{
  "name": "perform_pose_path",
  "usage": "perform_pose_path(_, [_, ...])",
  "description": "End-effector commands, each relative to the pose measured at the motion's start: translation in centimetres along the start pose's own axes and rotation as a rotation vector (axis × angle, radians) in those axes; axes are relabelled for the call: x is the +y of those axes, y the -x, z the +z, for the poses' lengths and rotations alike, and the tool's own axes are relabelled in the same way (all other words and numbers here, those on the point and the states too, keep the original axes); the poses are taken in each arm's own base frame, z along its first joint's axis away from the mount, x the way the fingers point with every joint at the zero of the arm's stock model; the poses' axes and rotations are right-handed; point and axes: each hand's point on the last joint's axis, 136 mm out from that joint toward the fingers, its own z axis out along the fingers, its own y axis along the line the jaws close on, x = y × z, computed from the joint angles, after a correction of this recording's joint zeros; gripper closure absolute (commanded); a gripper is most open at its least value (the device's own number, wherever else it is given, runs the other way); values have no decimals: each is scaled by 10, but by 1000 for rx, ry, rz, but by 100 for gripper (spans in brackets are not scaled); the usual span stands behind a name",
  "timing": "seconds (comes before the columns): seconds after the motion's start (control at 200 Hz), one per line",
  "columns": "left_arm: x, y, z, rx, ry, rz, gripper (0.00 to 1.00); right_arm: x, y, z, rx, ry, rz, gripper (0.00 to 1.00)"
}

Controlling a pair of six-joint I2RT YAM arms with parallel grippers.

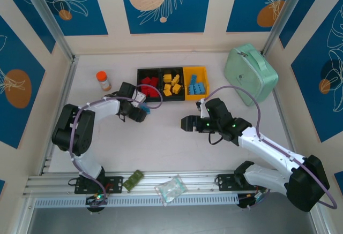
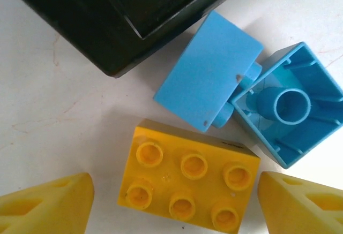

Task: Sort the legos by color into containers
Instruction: Pick up the lego from the center of the table.

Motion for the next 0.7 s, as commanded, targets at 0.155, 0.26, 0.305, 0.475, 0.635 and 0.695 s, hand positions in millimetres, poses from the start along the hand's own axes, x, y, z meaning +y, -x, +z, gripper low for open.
perform_pose_path(0.155, [-2,-1,1,34,-38,4,38,-8,0,-4,-27,-18,29,22])
perform_pose_path(0.26, [-3,-3,-2,50,-40,14,45,-11,-1,-3,-29,-26,45,22])
perform_pose_path(0.305, [-3,-4,-3,55,-41,13,46,-13,-2,-3,-29,-32,49,22])
perform_pose_path(0.475, [-4,-8,-7,87,-46,13,58,-14,0,-4,-38,-36,54,22])
perform_pose_path(0.635, [-5,-4,-22,66,-47,-9,58,-14,0,-4,-39,-32,55,22])
perform_pose_path(0.695, [-6,-1,-32,45,-42,-18,58,-13,0,-4,-40,-28,54,22])
